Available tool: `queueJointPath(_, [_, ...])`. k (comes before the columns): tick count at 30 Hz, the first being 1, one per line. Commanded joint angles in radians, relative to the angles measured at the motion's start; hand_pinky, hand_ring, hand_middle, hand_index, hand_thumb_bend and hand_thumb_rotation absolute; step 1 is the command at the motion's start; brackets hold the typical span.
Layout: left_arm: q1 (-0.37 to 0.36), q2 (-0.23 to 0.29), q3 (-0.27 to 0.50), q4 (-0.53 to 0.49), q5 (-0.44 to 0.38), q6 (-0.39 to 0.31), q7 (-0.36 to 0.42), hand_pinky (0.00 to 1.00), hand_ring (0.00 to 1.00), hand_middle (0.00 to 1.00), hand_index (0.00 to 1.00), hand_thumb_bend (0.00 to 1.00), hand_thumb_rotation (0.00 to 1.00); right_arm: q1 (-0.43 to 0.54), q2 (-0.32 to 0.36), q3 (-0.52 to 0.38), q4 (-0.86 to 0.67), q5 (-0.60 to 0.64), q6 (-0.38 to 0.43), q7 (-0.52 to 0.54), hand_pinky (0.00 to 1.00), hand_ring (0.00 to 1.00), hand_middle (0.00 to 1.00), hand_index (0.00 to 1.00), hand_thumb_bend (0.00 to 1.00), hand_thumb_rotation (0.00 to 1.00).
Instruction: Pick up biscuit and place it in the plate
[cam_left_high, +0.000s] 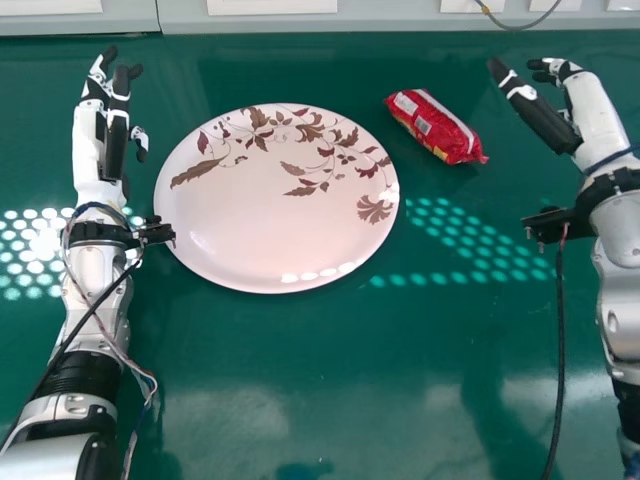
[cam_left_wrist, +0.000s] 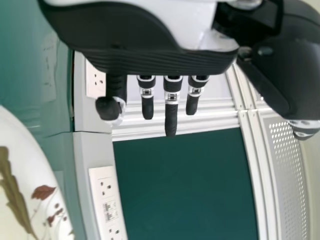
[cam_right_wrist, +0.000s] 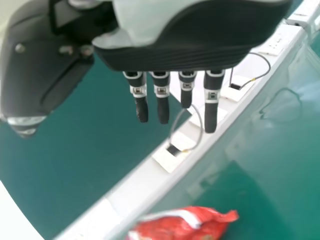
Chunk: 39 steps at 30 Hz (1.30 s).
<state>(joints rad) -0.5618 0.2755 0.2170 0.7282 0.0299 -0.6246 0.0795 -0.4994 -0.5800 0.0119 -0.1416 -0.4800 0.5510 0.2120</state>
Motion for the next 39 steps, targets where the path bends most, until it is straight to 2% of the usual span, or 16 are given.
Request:
queueJointPath(1, [0.020, 0.007, -0.008, 0.014, 0.007, 0.007, 0.000, 0.00, 1.00, 0.86, 1.00, 1.00, 1.00, -0.054, -0.035, 0.058, 0.057, -0.050, 0.011, 0.029, 0.82, 0.94, 0.95, 0.94, 1.00, 0.63])
queueJointPath(3, [0.016, 0.007, -0.009, 0.022, 0.002, 0.003, -0.004, 0.00, 0.99, 0.86, 1.00, 1.00, 1.00, -0.090, -0.039, 0.085, 0.122, -0.063, -0.015, 0.034, 0.81, 0.92, 0.94, 0.93, 1.00, 0.65])
queueJointPath(8, [0.013, 0.010, -0.012, 0.030, 0.005, -0.004, -0.003, 0.00, 0.99, 0.85, 1.00, 1.00, 1.00, -0.150, -0.031, 0.123, 0.230, -0.061, -0.048, 0.060, 0.69, 0.85, 0.91, 0.91, 1.00, 0.58])
queueJointPath(11, [0.012, 0.012, -0.013, 0.039, 0.006, -0.011, -0.003, 0.00, 0.99, 0.86, 1.00, 1.00, 1.00, -0.179, -0.035, 0.155, 0.275, -0.073, -0.052, 0.093, 0.71, 0.89, 0.94, 0.93, 1.00, 0.56])
queueJointPath(15, [0.010, 0.010, -0.017, 0.042, 0.008, -0.008, -0.001, 0.00, 0.99, 0.85, 1.00, 1.00, 1.00, -0.214, -0.037, 0.208, 0.340, -0.114, -0.079, 0.107, 0.70, 0.88, 0.95, 0.94, 1.00, 0.58])
queueJointPath(20, [0.006, 0.007, -0.025, 0.049, 0.009, -0.015, -0.003, 0.00, 0.98, 0.85, 1.00, 1.00, 1.00, -0.267, -0.010, 0.255, 0.437, -0.142, -0.095, 0.104, 0.81, 0.91, 0.95, 0.96, 1.00, 0.55])
queueJointPath(27, [0.009, 0.008, -0.030, 0.052, 0.014, -0.023, 0.007, 0.00, 0.99, 0.84, 1.00, 1.00, 1.00, -0.308, 0.001, 0.301, 0.529, -0.177, -0.142, 0.097, 0.81, 0.91, 0.96, 0.96, 1.00, 0.62])
queueJointPath(35, [0.003, 0.011, -0.030, 0.081, 0.020, -0.046, 0.009, 0.00, 0.97, 0.84, 1.00, 1.00, 1.00, -0.329, -0.010, 0.343, 0.567, -0.226, -0.175, 0.116, 0.77, 0.89, 0.95, 0.96, 1.00, 0.62])
queueJointPath(39, [0.002, 0.011, -0.031, 0.079, 0.024, -0.050, 0.017, 0.00, 0.96, 0.83, 1.00, 1.00, 1.00, -0.340, -0.023, 0.365, 0.573, -0.260, -0.186, 0.142, 0.79, 0.89, 0.95, 0.96, 1.00, 0.63])
